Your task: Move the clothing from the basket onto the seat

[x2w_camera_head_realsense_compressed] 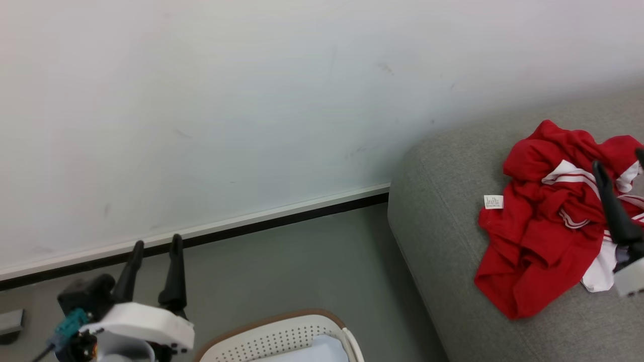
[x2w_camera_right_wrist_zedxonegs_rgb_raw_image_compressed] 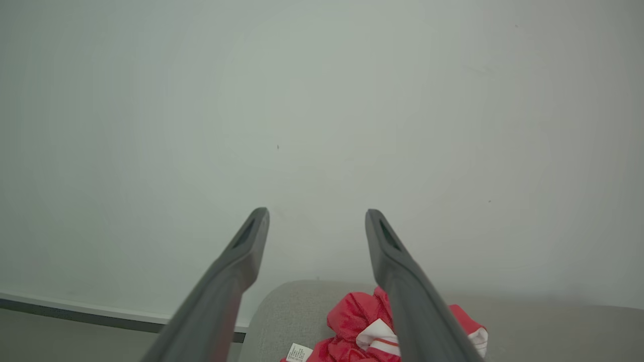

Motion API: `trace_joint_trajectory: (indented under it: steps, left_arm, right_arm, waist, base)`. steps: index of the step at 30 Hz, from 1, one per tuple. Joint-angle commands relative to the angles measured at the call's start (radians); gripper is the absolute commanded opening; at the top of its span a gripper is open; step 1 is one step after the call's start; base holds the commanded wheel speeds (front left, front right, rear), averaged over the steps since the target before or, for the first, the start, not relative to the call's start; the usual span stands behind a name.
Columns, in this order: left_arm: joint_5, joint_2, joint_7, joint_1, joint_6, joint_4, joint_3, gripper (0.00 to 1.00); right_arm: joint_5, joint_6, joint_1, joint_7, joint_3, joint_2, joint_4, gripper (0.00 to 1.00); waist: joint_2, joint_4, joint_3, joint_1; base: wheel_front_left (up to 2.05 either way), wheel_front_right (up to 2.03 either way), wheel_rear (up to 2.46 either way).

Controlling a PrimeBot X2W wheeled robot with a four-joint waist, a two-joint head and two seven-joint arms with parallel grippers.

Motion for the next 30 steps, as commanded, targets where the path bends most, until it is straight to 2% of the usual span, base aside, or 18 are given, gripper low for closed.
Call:
trace_joint_trajectory:
  steps: [1,4,9,14,18,23,30]
  left_arm:
    - [0.029,-0.015,-0.002,0.033,0.009,-0.01,0.016,1.0]
    - [0.076,-0.041,-0.001,0.076,0.013,-0.028,0.055,1.0]
    - [0.154,-0.106,-0.001,0.134,-0.008,-0.039,0.128,1.0]
    - [0.217,-0.178,-0.001,0.185,-0.05,-0.022,0.2,1.0]
    - [0.252,-0.221,-0.002,0.206,-0.086,-0.014,0.248,1.0]
    - [0.286,-0.248,-0.002,0.195,-0.139,0.013,0.294,1.0]
    - [0.328,-0.272,-0.002,0.181,-0.177,0.029,0.335,1.0]
  right_arm:
    - [-0.044,-0.003,0.064,-0.002,-0.051,0.028,-0.036,1.0]
    - [-0.148,-0.003,0.187,-0.002,-0.139,0.097,-0.111,1.0]
    - [-0.239,-0.003,0.334,-0.002,-0.257,0.203,-0.197,1.0]
    - [-0.273,-0.003,0.406,-0.002,-0.253,0.265,-0.224,1.0]
    - [-0.269,-0.003,0.417,-0.003,-0.219,0.284,-0.225,1.0]
    - [-0.26,-0.003,0.398,-0.003,-0.192,0.28,-0.214,1.0]
    - [-0.259,-0.003,0.38,-0.003,-0.189,0.277,-0.209,1.0]
  waist:
    - [0.0,0.01,0.0,0.0003]
    - [0.0,0.02,0.0,0.0003]
    - [0.0,0.033,0.004,0.0003]
    - [0.0,0.039,0.003,0.0003]
    - [0.0,0.048,0.004,0.0003]
    - [0.0,0.067,0.01,0.0003]
    - [0.0,0.092,0.018,0.0003]
  base:
    - [0.0,0.0,0.0]
    - [0.0,0.0,0.0]
    - [0.0,0.0,0.0]
    - [0.0,0.0,0.0]
    - [0.0,0.0,0.0]
    - [0.0,0.0,0.0]
    - [0.0,0.0,0.0]
